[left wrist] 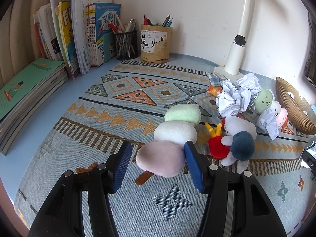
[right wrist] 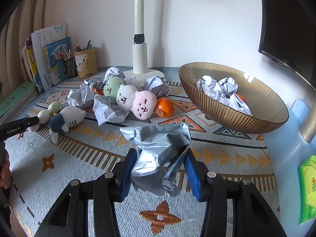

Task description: Organize objects

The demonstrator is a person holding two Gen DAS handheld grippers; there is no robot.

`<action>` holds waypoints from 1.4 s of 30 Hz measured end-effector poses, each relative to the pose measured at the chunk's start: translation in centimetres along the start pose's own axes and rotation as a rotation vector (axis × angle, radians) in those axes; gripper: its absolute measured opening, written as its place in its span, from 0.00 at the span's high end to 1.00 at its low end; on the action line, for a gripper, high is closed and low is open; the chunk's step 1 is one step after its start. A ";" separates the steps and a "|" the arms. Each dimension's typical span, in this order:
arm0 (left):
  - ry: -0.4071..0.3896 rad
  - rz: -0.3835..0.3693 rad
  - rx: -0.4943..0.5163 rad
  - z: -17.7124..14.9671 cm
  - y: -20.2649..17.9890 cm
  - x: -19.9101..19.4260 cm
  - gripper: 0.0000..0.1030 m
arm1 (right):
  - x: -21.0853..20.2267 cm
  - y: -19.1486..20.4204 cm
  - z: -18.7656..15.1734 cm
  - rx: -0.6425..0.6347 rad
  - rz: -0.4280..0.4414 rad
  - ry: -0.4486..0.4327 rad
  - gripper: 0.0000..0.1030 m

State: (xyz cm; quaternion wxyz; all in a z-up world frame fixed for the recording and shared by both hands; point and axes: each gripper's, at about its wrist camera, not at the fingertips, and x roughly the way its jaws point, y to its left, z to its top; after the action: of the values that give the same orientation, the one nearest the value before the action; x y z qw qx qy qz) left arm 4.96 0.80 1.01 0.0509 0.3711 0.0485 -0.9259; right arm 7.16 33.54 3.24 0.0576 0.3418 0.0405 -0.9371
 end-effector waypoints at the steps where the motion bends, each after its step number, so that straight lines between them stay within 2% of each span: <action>1: 0.001 -0.001 0.001 0.0 0.0 0.0 0.48 | 0.0 0.0 0.0 -0.001 0.000 0.000 0.55; 24: -0.023 -0.005 0.004 0.2 0.0 -0.5 0.48 | -0.3 0.0 0.0 0.008 -0.006 -0.009 0.55; 27: -0.051 -0.015 0.004 0.3 0.1 -1.0 0.49 | -0.5 -0.3 0.0 0.023 0.011 -0.013 0.55; 28: -0.071 -0.005 0.008 0.3 0.2 -1.4 0.53 | -0.6 -0.4 0.0 0.032 0.026 -0.015 0.55; 30: -0.096 0.009 0.003 0.3 0.1 -2.0 0.53 | -0.8 -0.9 0.0 0.056 0.055 -0.020 0.55; 32: -0.098 0.008 -0.002 0.4 0.0 -2.7 0.55 | -1.1 -1.6 0.1 0.095 0.076 -0.029 0.55; 35: -0.120 -0.021 0.029 1.0 -1.4 -4.8 0.56 | -1.8 -2.6 0.1 0.144 0.115 -0.052 0.55; 39: -0.155 -0.114 0.097 3.0 -5.1 -7.5 0.55 | -2.8 -4.8 0.3 0.247 0.196 -0.071 0.55; 41: -0.172 -0.138 0.141 4.1 -7.8 -8.4 0.55 | -3.6 -6.4 0.6 0.291 0.196 -0.077 0.55; 42: -0.180 -0.175 0.165 4.8 -9.5 -8.7 0.55 | -4.0 -7.0 0.8 0.300 0.189 -0.087 0.55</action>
State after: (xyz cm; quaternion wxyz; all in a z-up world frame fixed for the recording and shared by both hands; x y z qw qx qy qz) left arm 6.74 10.07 10.96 -0.0564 0.2840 -0.0005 -0.9572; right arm 8.77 40.69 6.68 0.0956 0.3080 -0.1348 -0.9369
